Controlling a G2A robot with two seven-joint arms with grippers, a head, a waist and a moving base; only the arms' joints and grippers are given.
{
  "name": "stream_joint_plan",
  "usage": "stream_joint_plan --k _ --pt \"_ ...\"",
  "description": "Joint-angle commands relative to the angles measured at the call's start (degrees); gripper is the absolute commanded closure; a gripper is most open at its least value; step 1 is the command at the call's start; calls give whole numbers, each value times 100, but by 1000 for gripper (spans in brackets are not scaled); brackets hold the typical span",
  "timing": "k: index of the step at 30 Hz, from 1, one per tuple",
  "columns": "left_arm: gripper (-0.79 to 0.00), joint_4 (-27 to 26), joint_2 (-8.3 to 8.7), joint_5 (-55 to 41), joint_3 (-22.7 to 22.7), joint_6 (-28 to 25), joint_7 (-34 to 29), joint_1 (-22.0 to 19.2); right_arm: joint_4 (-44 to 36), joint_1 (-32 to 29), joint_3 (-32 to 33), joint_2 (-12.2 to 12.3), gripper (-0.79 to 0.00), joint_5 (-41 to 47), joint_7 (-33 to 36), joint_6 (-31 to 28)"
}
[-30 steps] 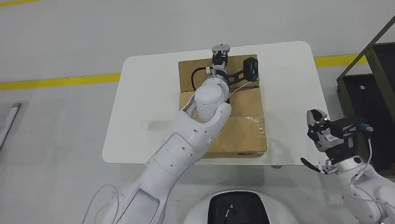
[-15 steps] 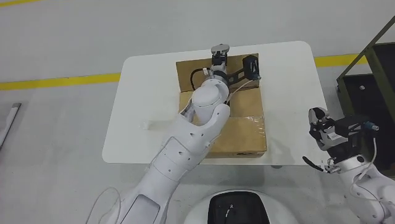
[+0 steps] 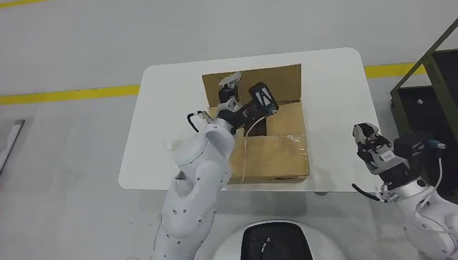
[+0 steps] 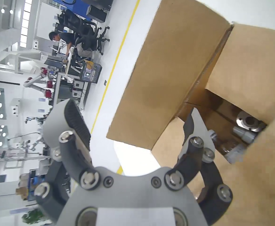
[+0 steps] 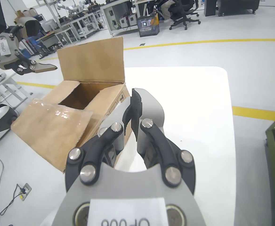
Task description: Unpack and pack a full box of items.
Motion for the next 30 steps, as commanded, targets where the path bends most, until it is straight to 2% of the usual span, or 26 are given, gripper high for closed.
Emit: stream_joint_plan --k 1,6,9,11,18,22,25,30 --pt "-785 -306 25 -395 -185 -195 -68 319 30 15 55 18 0 303 111 -337" --pt "-785 -924 88 -1085 -613 -433 -142 948 144 26 228 102 0 605 670 -1317" --pt "-785 -1197 128 -1247 -793 -483 -104 1207 179 49 287 142 0 589 925 -1632" --pt "-785 -1311 145 -1405 -869 -450 -19 1352 179 49 287 142 0 589 925 -1632" --pt "-785 -1311 145 -1405 -869 -450 -19 1352 179 49 287 142 0 589 925 -1632" --pt "-785 -1311 145 -1405 -869 -450 -19 1352 187 204 196 154 0 999 1154 -1504" --pt "-785 -1311 145 -1405 -869 -450 -19 1352 240 514 81 182 0 1645 1704 -1345" --pt "-785 -1284 169 -1555 -1052 5 72 1506 343 1214 -151 274 0 2308 3099 -1164"
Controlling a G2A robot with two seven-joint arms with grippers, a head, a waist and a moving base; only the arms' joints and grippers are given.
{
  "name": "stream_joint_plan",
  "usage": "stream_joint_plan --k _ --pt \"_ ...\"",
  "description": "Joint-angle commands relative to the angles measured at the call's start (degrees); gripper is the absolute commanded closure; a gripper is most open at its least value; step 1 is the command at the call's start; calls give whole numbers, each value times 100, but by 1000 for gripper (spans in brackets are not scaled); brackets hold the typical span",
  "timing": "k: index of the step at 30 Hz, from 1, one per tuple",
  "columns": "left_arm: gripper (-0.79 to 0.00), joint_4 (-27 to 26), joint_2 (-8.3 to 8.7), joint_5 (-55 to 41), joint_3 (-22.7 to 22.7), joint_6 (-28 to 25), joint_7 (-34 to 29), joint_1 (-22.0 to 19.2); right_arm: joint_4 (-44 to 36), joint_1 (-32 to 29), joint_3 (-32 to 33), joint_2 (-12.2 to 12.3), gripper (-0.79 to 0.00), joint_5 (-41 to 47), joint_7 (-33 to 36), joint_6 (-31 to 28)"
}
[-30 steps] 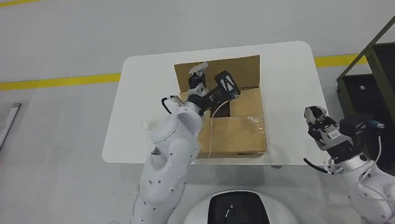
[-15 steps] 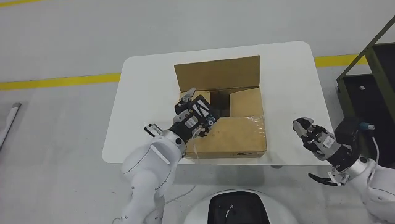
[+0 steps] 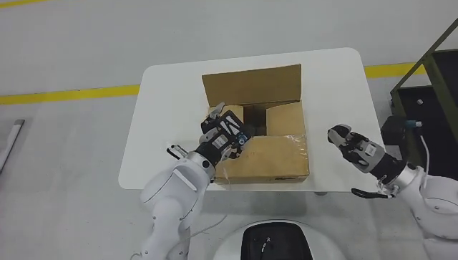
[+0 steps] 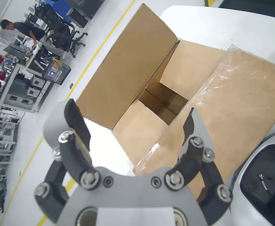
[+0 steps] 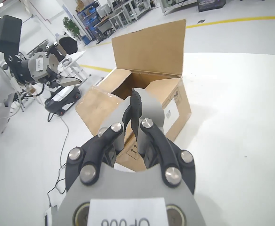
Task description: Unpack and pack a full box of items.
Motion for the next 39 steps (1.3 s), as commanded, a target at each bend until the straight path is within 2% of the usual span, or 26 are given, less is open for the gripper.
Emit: stream_joint_plan --k 1,6,20,21,22,23,24,31,39 --pt "-785 -26 6 -135 -132 242 -32 50 58 320 -102 42 0 115 687 36" --pt "-785 -104 37 -288 -421 581 -66 117 285 956 -404 115 0 173 1561 106" --pt "-785 -90 45 -386 -464 641 -60 131 392 996 -399 139 0 375 1563 206" --pt "-785 -90 45 -386 -464 641 -60 131 500 1037 -368 147 -28 518 1595 318" --pt "-785 -90 45 -386 -464 641 -60 131 556 1117 -344 157 -203 639 1656 390" --pt "-785 -90 45 -386 -464 641 -60 131 619 1207 -336 169 -314 759 1738 424" --pt "-785 -90 45 -386 -464 641 -60 131 716 1304 -342 184 -332 825 1886 476" --pt "-785 -90 45 -386 -464 641 -60 131 1324 2027 -678 254 -323 893 2585 683" --pt "-785 -90 45 -386 -464 641 -60 131 1711 2333 -1055 298 -314 1037 2864 666"
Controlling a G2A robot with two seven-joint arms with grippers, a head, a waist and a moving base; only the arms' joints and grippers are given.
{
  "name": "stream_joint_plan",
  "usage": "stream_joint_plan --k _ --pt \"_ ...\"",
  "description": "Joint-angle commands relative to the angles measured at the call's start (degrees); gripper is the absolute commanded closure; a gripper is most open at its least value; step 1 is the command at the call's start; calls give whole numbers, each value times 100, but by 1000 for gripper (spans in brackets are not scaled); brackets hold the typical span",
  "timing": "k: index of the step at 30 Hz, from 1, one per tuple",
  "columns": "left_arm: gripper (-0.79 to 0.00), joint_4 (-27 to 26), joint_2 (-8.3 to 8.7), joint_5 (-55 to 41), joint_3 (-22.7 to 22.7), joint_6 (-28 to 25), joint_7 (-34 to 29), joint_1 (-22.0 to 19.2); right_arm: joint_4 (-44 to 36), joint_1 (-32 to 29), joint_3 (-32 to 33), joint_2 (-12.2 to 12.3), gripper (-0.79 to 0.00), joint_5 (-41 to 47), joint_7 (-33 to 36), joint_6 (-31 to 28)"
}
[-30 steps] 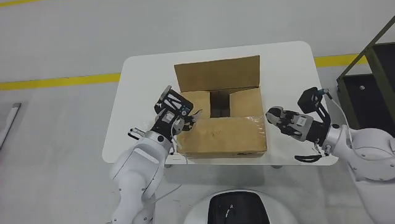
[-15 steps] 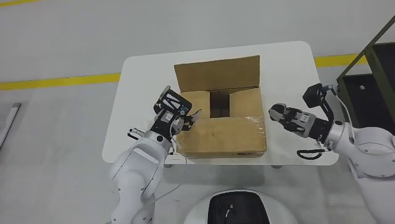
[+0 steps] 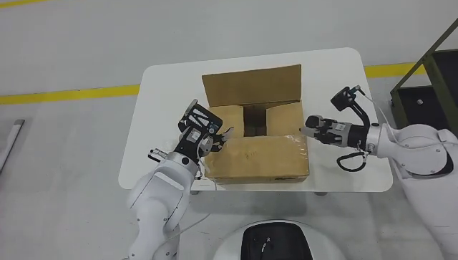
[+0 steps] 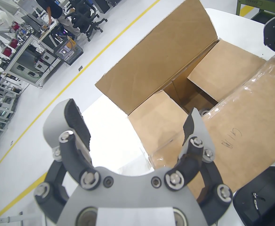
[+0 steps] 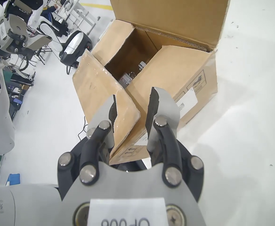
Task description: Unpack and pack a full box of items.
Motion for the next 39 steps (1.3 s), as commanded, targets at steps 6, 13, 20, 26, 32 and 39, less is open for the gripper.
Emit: stream_joint_plan --k 6,13,20,26,32,39 --pt "-785 0 0 0 0 0 0 0 112 29 -141 49 -314 57 73 10" --pt "-785 0 0 0 0 0 0 0 31 -70 -165 112 -308 248 211 -21" --pt "-785 0 0 0 0 0 0 0 0 -103 -195 186 -326 567 529 -152" --pt "-785 0 0 0 0 0 0 0 -68 -142 -262 237 -342 871 613 -450" --pt "-785 0 0 0 0 0 0 0 -159 -205 -376 295 -326 1028 752 -825" --pt "-785 0 0 0 0 0 0 0 -112 -160 -569 340 -332 1287 803 -852"
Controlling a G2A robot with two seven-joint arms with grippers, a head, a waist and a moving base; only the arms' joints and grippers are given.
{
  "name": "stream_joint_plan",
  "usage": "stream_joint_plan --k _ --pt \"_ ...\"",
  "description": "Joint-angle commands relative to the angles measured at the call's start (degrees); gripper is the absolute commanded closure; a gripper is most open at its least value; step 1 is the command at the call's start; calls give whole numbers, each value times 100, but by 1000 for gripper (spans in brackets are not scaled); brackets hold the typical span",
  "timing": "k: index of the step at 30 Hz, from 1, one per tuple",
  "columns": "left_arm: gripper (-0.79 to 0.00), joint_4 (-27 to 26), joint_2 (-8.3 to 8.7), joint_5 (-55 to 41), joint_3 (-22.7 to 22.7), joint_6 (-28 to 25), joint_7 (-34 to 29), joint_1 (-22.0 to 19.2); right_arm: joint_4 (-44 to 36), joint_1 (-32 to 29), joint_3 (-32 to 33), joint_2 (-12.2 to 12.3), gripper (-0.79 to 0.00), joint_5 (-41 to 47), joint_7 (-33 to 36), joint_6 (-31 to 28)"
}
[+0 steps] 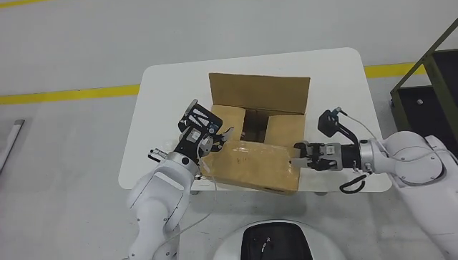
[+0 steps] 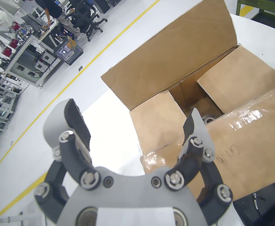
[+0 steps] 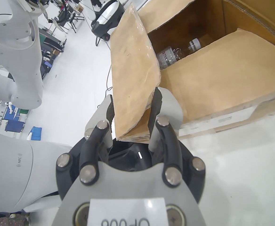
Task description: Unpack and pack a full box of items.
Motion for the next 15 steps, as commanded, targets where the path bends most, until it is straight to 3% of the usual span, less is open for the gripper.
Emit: stream_joint_plan --k 1,2,3,6,10,15 --pt "-785 0 0 0 0 0 0 0 29 35 -61 13 -326 7 43 31" --pt "-785 0 0 0 0 0 0 0 41 62 -92 19 -320 -10 61 65" --pt "-785 0 0 0 0 0 0 0 55 85 -122 24 -265 -7 58 84" --pt "-785 0 0 0 0 0 0 0 100 150 -207 39 0 -75 38 182" --pt "-785 0 0 0 0 0 0 0 73 222 -288 58 0 -159 -52 194" --pt "-785 0 0 0 0 0 0 0 -158 240 -178 84 0 -672 -656 55"
